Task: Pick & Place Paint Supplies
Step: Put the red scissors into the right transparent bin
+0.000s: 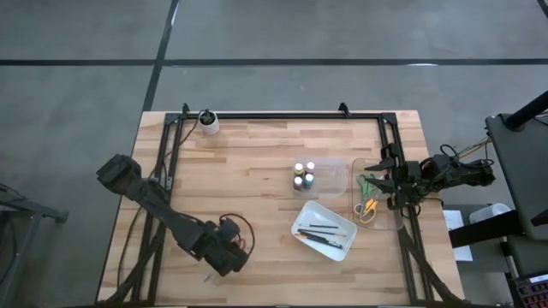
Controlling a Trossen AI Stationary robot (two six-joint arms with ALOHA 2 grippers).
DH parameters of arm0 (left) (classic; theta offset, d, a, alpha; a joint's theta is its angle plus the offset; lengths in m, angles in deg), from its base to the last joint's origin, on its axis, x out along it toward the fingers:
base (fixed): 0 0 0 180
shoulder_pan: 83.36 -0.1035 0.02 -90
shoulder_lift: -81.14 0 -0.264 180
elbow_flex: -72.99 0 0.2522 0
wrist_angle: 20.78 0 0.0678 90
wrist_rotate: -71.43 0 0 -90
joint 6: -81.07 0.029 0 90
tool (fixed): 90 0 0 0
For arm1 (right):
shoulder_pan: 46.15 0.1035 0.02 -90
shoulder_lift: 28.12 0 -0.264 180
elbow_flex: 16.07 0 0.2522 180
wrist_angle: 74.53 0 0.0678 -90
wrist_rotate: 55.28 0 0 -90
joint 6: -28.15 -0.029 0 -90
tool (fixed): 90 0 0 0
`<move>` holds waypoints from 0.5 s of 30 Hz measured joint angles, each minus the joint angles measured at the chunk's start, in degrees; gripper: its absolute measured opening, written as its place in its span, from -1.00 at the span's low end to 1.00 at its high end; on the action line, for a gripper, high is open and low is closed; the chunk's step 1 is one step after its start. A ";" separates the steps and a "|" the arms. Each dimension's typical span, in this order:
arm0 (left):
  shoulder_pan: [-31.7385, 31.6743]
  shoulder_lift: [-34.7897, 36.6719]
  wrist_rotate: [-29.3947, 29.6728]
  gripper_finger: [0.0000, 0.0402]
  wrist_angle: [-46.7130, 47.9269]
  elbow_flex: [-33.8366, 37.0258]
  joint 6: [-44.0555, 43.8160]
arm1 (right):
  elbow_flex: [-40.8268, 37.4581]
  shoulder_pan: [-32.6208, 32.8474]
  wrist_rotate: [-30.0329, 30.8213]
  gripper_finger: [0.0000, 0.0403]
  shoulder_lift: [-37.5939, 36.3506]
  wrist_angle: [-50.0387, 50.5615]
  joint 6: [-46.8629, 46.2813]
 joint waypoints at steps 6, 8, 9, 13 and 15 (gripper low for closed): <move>-0.54 5.68 7.91 -0.65 0.06 0.00 0.03 | 0.00 -0.02 0.01 -0.31 0.00 0.00 0.11; -0.86 7.68 11.51 -0.65 0.01 0.00 0.66 | 0.00 -0.02 0.00 -0.31 0.00 0.00 0.00; -1.06 8.74 13.67 -0.65 -0.15 0.00 0.89 | 0.00 0.00 0.00 -0.31 0.00 0.00 0.01; -1.83 12.05 26.38 -0.66 -1.58 0.00 -0.42 | 0.00 0.00 0.00 -0.31 -0.02 0.00 -0.01; -2.39 13.02 31.30 -0.66 -3.72 0.00 2.37 | 0.00 -0.02 0.00 -0.31 -0.02 0.00 0.11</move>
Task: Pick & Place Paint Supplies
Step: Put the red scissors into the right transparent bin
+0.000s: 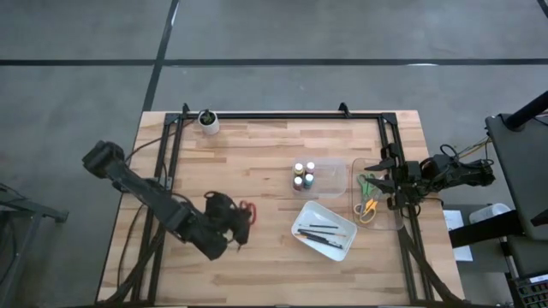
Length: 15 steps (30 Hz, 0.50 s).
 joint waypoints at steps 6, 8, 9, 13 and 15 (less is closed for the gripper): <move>-3.70 0.44 2.66 -0.66 -12.44 0.00 17.93 | 0.00 0.00 0.00 -0.31 0.00 0.02 -0.01; -5.29 0.39 2.62 -0.66 -16.33 0.00 21.66 | 0.00 0.00 0.00 -0.31 0.00 0.00 -0.09; -6.03 0.39 2.46 -0.66 -17.99 0.00 22.97 | 0.00 0.02 0.00 -0.31 0.00 0.00 -0.01; -9.08 0.39 0.43 -0.66 -24.87 0.00 27.72 | 0.00 0.01 0.01 -0.31 0.00 0.00 -0.07; -10.65 0.34 -0.98 -0.66 -28.80 0.07 30.26 | 0.00 0.02 0.00 -0.31 0.00 0.00 -0.01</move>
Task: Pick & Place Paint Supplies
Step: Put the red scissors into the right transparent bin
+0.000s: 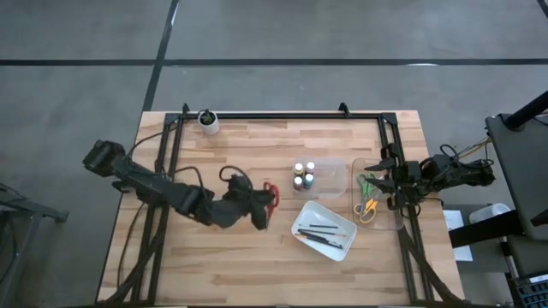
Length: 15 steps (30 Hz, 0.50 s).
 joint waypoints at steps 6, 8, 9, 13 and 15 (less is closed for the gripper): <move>-4.04 -2.02 -3.50 -0.66 -13.25 0.28 8.09 | 0.00 -0.02 0.00 -0.31 0.00 0.00 -0.11; -5.05 -3.39 -4.72 -0.66 -18.22 0.28 10.44 | 0.00 0.00 0.00 -0.31 0.00 0.00 -0.02; -5.52 -4.21 -5.53 -0.66 -20.79 0.27 11.68 | 0.00 -0.02 0.00 -0.31 0.00 0.00 -0.01; -7.65 -7.71 -8.63 -0.66 -26.65 -0.34 13.66 | 0.00 -0.02 0.01 -0.31 0.02 0.00 0.01; -8.85 -9.34 -9.82 -0.66 -27.44 -1.03 13.36 | 0.00 -0.01 0.01 -0.31 0.02 0.00 -0.09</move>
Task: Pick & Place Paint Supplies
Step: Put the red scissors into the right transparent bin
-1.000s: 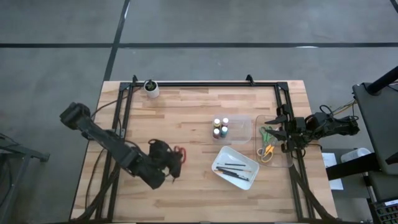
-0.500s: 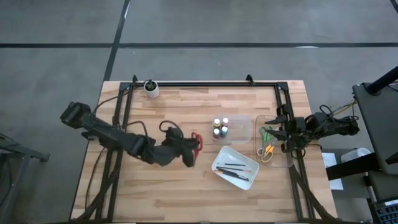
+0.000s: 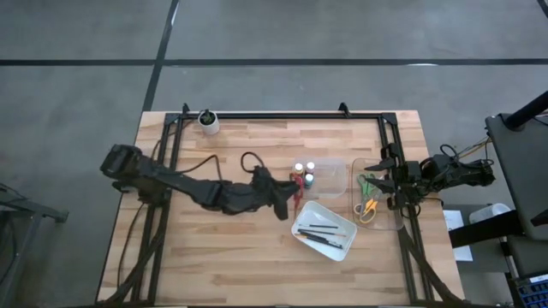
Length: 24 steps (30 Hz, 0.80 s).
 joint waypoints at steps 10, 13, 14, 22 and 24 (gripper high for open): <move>-5.36 -8.45 -4.69 -0.66 -0.44 -7.22 -11.86 | 0.00 0.00 -0.01 -0.31 -0.01 0.00 0.01; -7.18 -11.08 -5.90 -0.66 -0.43 -9.73 -20.42 | 0.00 -0.01 0.04 -0.31 0.01 0.00 0.09; -7.82 -12.06 -6.43 -0.66 -0.39 -10.55 -22.68 | 0.00 0.01 0.06 -0.31 0.00 0.01 0.03; -12.51 -20.46 -16.31 -0.66 -0.35 -20.20 -25.58 | 0.00 0.01 0.26 -0.31 0.00 0.02 0.08; -12.88 -22.67 -16.61 -0.66 -0.33 -23.15 -26.56 | 0.00 0.01 0.26 -0.31 0.00 0.02 -0.02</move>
